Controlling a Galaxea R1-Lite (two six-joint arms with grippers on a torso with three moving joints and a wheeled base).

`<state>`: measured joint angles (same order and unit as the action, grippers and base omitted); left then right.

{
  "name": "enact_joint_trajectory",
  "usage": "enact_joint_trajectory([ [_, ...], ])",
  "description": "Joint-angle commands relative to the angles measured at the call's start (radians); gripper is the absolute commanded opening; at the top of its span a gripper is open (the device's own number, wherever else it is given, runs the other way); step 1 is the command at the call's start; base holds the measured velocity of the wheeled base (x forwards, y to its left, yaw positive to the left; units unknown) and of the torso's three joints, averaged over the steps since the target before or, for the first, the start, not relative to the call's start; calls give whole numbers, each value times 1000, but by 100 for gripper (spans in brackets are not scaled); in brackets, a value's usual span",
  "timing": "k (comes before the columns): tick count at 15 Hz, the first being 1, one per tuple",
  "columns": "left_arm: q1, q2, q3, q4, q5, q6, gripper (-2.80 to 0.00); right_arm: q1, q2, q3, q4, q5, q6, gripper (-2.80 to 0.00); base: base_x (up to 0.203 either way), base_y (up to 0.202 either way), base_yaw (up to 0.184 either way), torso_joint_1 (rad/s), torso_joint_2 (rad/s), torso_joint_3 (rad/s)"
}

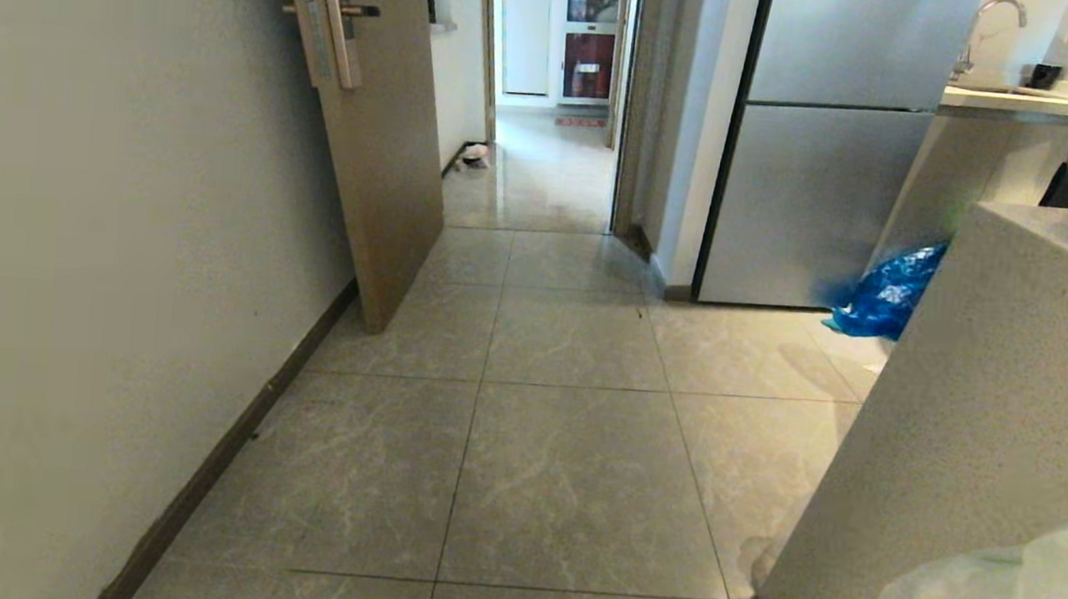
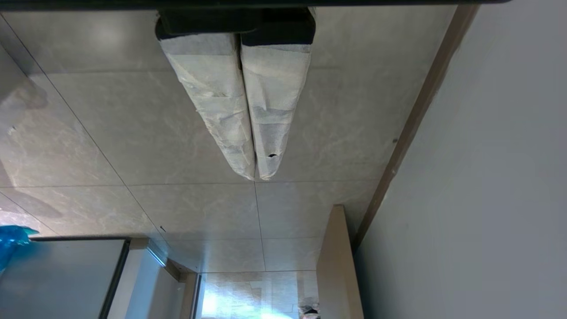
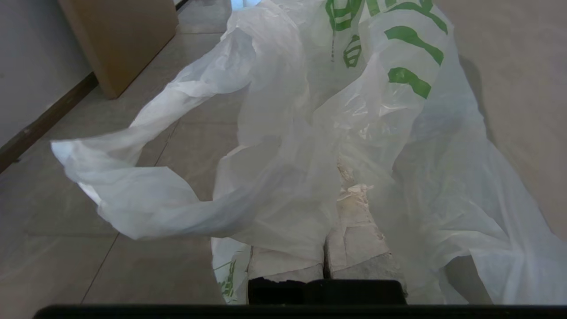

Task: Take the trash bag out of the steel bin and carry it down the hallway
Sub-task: Put the trash bag at the door

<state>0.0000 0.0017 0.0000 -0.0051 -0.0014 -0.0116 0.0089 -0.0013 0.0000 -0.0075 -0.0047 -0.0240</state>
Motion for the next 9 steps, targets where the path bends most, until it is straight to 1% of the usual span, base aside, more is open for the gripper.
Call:
enact_joint_trajectory([
  [1, 0, 0, 0, -1, 0, -1, -280, 0, 1, 0, 0, 0, -1, -280, 190, 0, 3, 6, 2, 2],
  [9, 0, 0, 0, -1, 0, -1, -280, 0, 1, 0, 0, 0, -1, -280, 192, 0, 1, 2, 2, 3],
])
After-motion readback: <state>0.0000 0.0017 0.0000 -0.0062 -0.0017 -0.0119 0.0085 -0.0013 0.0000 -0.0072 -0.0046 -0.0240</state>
